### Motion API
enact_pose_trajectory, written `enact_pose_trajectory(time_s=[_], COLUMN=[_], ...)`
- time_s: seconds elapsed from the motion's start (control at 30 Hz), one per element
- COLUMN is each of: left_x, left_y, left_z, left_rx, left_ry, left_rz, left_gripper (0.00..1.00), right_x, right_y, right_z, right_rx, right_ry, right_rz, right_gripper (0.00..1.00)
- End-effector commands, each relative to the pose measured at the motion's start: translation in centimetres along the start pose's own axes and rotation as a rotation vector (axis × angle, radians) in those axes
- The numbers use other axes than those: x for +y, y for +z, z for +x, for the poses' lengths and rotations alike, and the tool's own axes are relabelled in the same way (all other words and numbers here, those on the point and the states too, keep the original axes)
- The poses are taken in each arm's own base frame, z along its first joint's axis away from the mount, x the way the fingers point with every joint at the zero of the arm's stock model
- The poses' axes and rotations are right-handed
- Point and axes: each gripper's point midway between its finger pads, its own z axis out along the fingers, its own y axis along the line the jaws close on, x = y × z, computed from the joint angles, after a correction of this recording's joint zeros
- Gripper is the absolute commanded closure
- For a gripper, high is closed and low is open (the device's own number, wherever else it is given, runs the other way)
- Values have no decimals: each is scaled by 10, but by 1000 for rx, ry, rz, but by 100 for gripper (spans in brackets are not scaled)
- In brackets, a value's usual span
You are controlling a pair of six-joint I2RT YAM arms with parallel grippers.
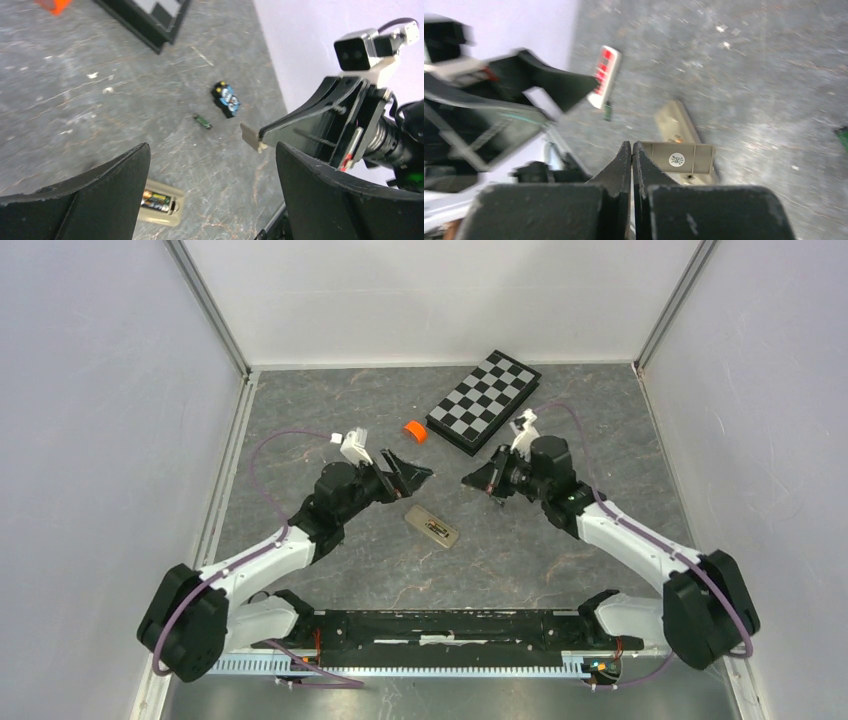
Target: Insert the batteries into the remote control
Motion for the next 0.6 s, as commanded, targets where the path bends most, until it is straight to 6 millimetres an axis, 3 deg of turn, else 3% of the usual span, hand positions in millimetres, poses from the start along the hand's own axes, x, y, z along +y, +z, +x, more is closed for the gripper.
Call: enact_pose_trajectory(time_s=[0.0,0.1,0.23,0.43,0.57], left_x=[-60,-84,-102,-114,-125], left_y=[3,-2,-4,1,1], left_z=[-19,-30,-35,-39,-24], left_rx=[-80,-140,-181,-168,-72], left_ry=[79,141,334,573,711], left_rz=[346,473,562,531,616], left_gripper=[0,0,1,7,4], right_x=[78,102,120,135,133], right_y=[-38,-57,-71,-85,-82], right_z=[-49,-71,-82,-90,-89], right_rx=[-150,-198,-200,-211,-189], right_ry=[188,282,421,492,512], right_rz=[-347,-455,-566,-672,-640], right_gripper=[100,100,100,100,100])
